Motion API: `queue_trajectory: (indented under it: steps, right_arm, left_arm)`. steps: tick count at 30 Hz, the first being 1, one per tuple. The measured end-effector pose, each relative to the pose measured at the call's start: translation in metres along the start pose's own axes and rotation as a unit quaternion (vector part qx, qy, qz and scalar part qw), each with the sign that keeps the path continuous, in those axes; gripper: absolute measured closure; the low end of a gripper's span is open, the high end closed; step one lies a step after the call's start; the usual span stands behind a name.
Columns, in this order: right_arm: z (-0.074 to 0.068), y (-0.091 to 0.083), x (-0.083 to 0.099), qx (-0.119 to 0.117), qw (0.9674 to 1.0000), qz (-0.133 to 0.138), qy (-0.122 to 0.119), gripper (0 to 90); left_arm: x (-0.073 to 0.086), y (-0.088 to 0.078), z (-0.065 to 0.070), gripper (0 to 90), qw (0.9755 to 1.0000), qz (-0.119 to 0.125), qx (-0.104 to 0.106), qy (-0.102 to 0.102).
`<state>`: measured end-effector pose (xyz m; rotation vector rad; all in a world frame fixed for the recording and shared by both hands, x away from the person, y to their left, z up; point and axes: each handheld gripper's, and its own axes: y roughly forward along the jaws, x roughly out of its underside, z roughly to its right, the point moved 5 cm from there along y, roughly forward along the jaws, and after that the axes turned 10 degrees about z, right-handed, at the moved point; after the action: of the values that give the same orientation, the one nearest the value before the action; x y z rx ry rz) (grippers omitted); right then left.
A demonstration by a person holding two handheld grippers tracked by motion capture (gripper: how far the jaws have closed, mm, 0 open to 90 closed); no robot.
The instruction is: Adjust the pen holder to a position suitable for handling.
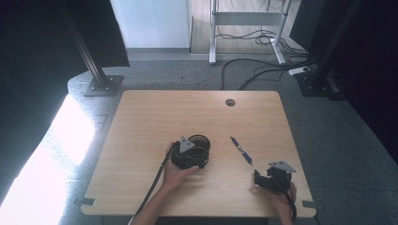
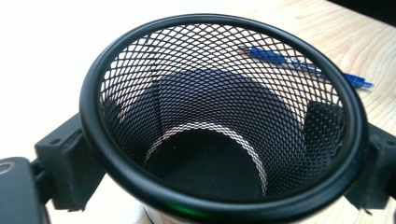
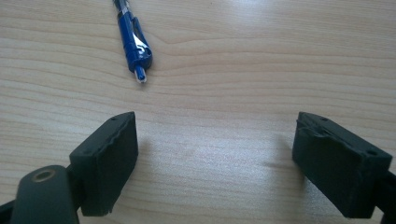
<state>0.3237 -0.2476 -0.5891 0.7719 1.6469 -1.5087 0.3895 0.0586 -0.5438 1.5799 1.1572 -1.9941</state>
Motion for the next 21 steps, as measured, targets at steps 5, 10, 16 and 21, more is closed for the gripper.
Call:
queue_trajectory:
  steps: [5, 10, 16, 21]
  right_arm:
    - [0.000, 0.000, 0.000, 0.000, 1.0000, 0.000, 0.000, 13.8]
    - [0.000, 0.000, 0.000, 0.000, 1.0000, 0.000, 0.000, 13.8]
    - [0.000, 0.000, 0.000, 0.000, 1.0000, 0.000, 0.000, 13.8]
    - [0.000, 0.000, 0.000, 0.000, 1.0000, 0.000, 0.000, 13.8]
  left_arm:
    - [-0.002, -0.008, -0.001, 2.6, 0.9999, 0.008, -0.006, -0.004]
    - [-0.002, -0.017, 0.002, 0.9, 0.9998, 0.015, -0.006, -0.007]
    - [0.000, -0.028, 0.000, 0.9, 0.9999, 0.011, -0.008, -0.009]
    - [0.004, -0.035, -0.003, 1.4, 0.9998, 0.008, -0.010, -0.014]
